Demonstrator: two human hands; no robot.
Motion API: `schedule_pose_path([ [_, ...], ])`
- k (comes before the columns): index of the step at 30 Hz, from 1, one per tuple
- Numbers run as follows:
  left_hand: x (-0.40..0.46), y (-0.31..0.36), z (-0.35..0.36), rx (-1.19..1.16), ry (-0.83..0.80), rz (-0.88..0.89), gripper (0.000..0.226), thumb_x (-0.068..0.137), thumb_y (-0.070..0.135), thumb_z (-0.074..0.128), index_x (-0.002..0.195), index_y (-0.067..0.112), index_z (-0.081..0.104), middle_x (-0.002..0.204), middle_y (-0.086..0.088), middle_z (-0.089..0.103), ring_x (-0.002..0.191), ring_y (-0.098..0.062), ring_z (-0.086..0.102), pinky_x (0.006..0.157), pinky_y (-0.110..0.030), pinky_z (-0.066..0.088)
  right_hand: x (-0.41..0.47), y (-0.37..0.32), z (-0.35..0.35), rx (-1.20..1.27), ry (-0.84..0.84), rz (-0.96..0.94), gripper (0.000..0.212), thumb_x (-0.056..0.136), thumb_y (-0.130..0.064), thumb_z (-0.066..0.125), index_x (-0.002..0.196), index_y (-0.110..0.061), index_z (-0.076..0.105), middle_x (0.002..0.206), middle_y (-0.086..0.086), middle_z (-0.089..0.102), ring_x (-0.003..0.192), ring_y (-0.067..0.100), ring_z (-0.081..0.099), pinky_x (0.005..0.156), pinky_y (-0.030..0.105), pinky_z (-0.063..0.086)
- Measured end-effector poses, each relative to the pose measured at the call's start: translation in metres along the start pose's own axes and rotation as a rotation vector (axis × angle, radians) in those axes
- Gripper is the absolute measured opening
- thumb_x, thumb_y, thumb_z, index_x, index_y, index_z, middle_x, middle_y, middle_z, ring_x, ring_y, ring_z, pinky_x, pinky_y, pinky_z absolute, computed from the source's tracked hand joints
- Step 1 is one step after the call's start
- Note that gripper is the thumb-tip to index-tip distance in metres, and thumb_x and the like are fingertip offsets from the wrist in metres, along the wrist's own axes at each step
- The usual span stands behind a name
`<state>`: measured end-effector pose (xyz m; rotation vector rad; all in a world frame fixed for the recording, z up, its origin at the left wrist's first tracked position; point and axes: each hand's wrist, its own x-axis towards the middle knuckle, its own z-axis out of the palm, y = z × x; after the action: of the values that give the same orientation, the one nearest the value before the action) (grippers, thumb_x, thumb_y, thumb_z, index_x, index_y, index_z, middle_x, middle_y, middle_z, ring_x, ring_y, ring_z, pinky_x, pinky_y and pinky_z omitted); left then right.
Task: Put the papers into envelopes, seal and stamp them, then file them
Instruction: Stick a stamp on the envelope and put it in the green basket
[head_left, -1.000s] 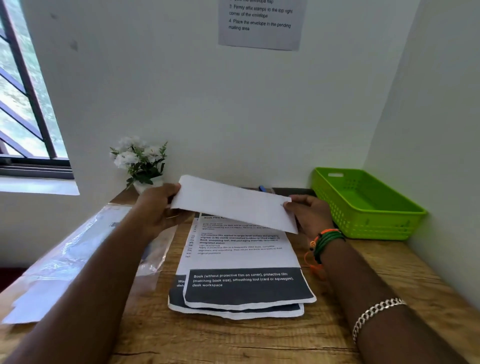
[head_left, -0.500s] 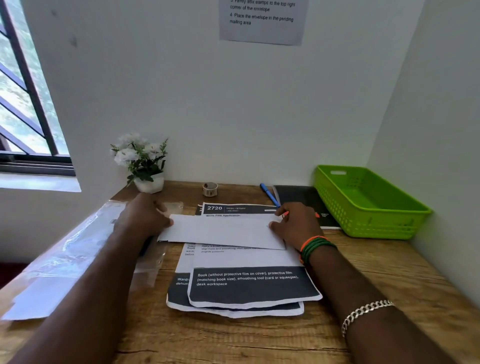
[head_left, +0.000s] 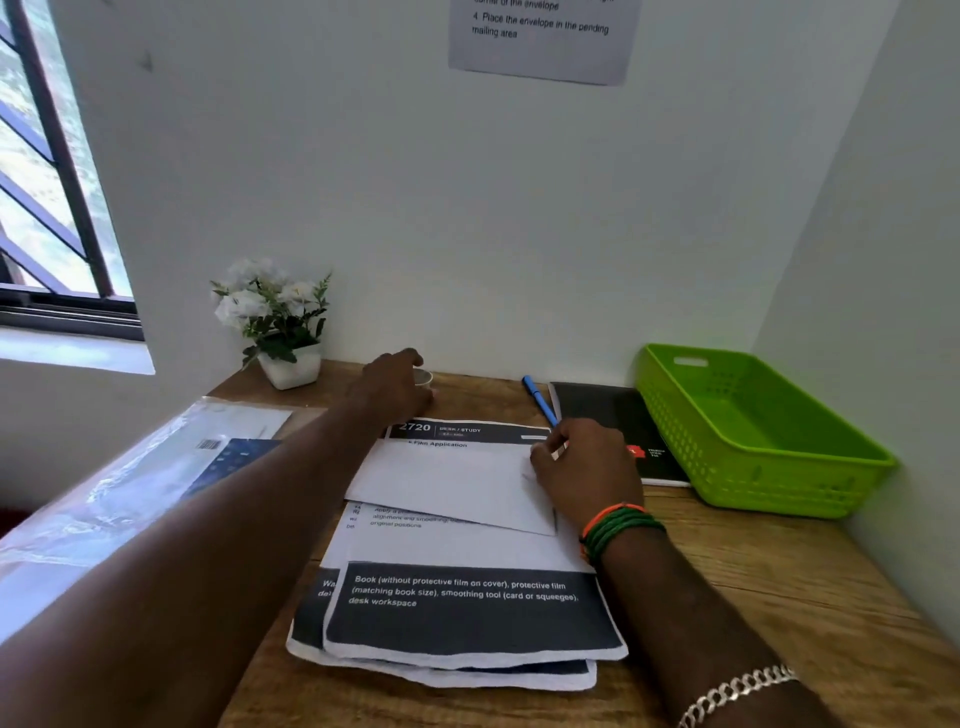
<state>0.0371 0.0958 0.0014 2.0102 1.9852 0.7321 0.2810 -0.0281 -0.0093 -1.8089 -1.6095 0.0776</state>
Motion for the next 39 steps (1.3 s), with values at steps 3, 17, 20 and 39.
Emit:
schedule_pose_path([
  [3,0.009,-0.002,0.006,-0.023,0.026,-0.001,0.053,0.082,0.043,0.074,0.131,0.031,0.058,0.129,-0.004,0.066,0.122,-0.027,0.059,0.103,-0.048,0.049,0.002,0.0,0.001,0.03,-0.014,-0.001,0.017,0.082,-0.037,0.069,0.08,-0.02,0.069,0.089,0.007,0.07,0.083,0.024,0.066,0.075,0.027,0.053],
  [17,-0.08,0.047,-0.009,-1.076,-0.212,0.244,0.054,0.087,0.002,0.076,0.136,0.02,0.061,0.127,-0.009,0.067,0.113,-0.025,0.069,0.096,-0.04,0.058,-0.004,-0.025,-0.013,0.546,0.15,-0.202,0.018,0.08,-0.02,0.076,0.097,-0.021,0.074,0.081,-0.007,0.071,0.071,0.007,0.063,0.07,0.019,0.051],
  [20,-0.094,0.055,-0.01,-1.139,-0.299,0.277,0.055,0.091,-0.003,0.071,0.138,0.022,0.06,0.132,-0.008,0.065,0.119,-0.03,0.067,0.102,-0.048,0.055,-0.004,-0.027,-0.014,0.655,0.084,-0.241,0.037,0.079,-0.016,0.079,0.114,-0.021,0.069,0.102,-0.005,0.071,0.09,0.003,0.067,0.078,0.015,0.053],
  [39,-0.107,0.068,-0.014,-0.967,-0.317,0.413,0.045,0.086,-0.011,0.071,0.119,0.02,0.065,0.127,0.003,0.067,0.119,-0.018,0.067,0.086,-0.028,0.057,0.004,-0.018,-0.013,0.876,0.146,-0.138,0.014,0.086,-0.008,0.073,0.095,-0.019,0.071,0.09,0.002,0.073,0.086,0.021,0.07,0.074,0.028,0.059],
])
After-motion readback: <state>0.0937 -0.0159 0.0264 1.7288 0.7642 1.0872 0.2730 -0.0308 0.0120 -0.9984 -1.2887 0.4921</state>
